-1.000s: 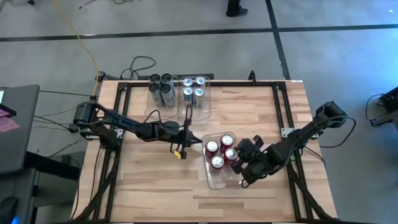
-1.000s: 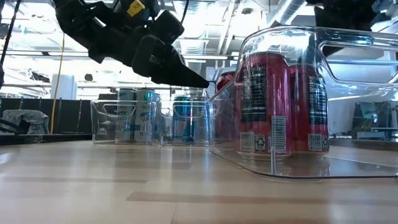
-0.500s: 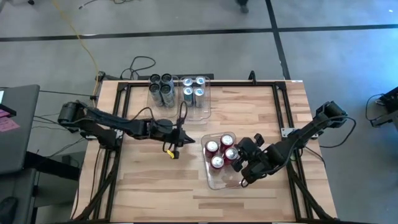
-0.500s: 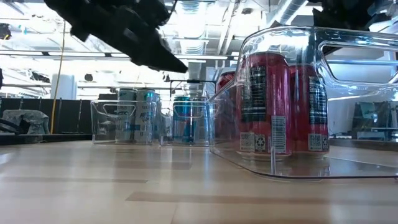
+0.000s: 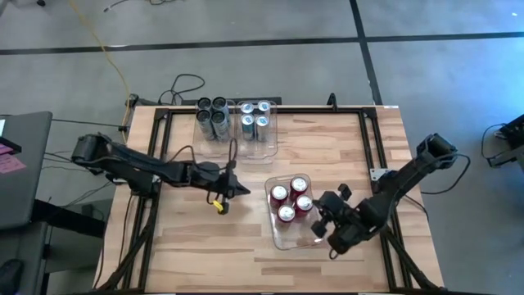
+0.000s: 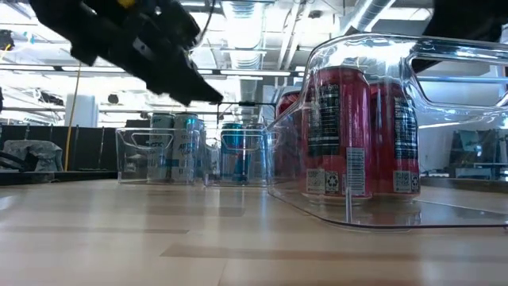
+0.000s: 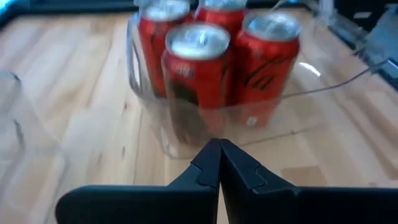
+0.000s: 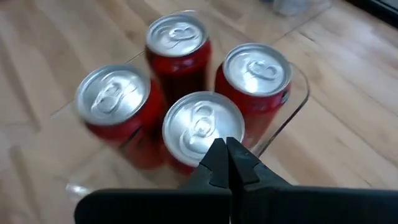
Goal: Sort soda cans
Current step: Move the bottom transparent bin from the bottom to the top right
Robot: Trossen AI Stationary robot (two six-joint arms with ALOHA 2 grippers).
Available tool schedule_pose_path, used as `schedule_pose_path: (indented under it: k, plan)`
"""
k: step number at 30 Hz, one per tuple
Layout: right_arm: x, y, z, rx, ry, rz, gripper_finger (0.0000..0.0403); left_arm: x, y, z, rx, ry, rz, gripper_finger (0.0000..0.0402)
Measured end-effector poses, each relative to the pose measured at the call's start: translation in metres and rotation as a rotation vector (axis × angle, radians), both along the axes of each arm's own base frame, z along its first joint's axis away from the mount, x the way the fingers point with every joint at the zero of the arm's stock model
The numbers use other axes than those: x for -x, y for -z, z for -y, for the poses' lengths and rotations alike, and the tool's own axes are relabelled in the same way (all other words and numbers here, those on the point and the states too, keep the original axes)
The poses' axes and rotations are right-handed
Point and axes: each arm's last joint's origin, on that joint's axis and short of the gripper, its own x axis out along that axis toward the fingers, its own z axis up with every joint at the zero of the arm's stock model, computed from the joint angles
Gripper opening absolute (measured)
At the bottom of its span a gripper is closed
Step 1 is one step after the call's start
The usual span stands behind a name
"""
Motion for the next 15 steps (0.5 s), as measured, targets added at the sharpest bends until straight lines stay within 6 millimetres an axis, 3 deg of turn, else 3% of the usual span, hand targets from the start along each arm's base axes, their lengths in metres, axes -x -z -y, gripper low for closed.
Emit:
schedule_pose_path:
  k: [8,15]
  plan:
    - [0.006,-0.006,-0.018,-0.063,-0.075,0.074,0.0,-0.025,0.035,0.003,0.058,0.035,0.03,0.0]
    - [0.017,-0.011,-0.025,-0.121,-0.08,0.109,0.0,-0.052,0.051,0.007,0.09,0.087,0.016,0.0]
